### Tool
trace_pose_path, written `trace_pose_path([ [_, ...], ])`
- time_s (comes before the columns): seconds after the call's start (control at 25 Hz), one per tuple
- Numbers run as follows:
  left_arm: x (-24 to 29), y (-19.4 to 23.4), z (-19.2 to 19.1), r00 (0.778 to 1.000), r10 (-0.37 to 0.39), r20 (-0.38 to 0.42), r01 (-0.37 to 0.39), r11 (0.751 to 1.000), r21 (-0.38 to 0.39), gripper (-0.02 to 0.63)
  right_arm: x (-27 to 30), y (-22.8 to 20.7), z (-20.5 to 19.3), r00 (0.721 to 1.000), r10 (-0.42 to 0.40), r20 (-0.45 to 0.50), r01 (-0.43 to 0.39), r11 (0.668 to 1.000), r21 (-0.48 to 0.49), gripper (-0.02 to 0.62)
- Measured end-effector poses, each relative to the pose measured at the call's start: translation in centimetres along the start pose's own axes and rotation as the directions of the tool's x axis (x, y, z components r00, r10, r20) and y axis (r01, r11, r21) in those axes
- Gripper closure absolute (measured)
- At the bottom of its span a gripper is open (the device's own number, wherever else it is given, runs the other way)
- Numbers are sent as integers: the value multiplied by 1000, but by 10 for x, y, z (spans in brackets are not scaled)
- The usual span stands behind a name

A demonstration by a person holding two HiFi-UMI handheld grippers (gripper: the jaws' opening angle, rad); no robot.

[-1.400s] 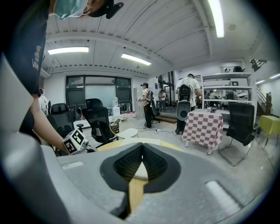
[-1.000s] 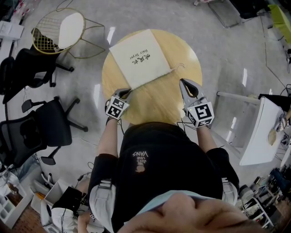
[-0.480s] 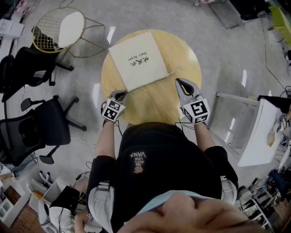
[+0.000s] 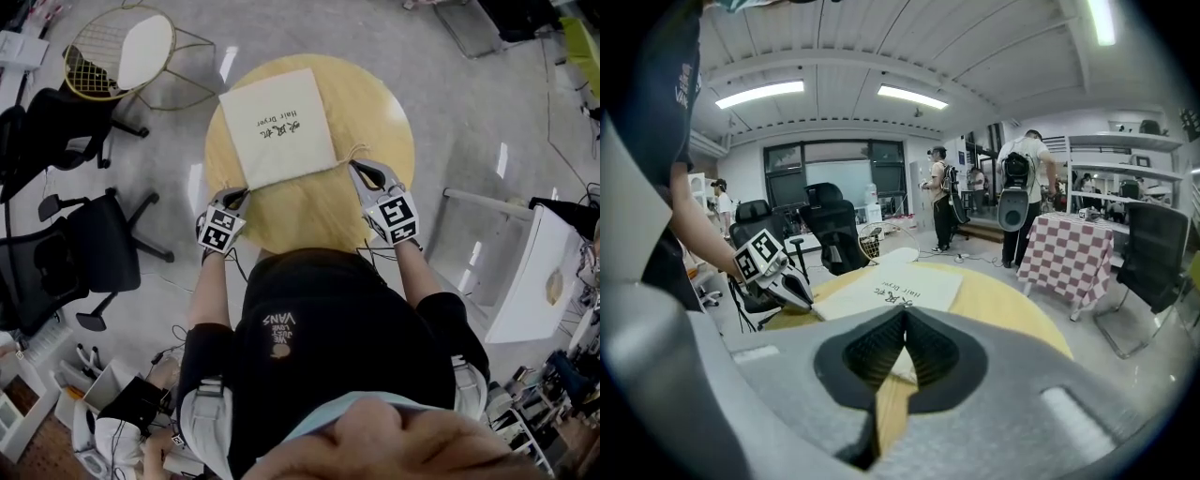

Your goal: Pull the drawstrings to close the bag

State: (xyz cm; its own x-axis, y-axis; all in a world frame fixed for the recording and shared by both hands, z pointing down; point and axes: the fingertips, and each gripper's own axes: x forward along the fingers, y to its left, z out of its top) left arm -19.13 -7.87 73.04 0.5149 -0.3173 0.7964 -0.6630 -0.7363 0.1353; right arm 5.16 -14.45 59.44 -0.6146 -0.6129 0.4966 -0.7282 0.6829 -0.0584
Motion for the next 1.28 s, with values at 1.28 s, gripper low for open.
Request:
trace_pose_path([
  [1.28,-10,14,-14,998,68,-7,-68,993,-95,580,52,20,-78,938,159,-309,-254,920,-298,453],
])
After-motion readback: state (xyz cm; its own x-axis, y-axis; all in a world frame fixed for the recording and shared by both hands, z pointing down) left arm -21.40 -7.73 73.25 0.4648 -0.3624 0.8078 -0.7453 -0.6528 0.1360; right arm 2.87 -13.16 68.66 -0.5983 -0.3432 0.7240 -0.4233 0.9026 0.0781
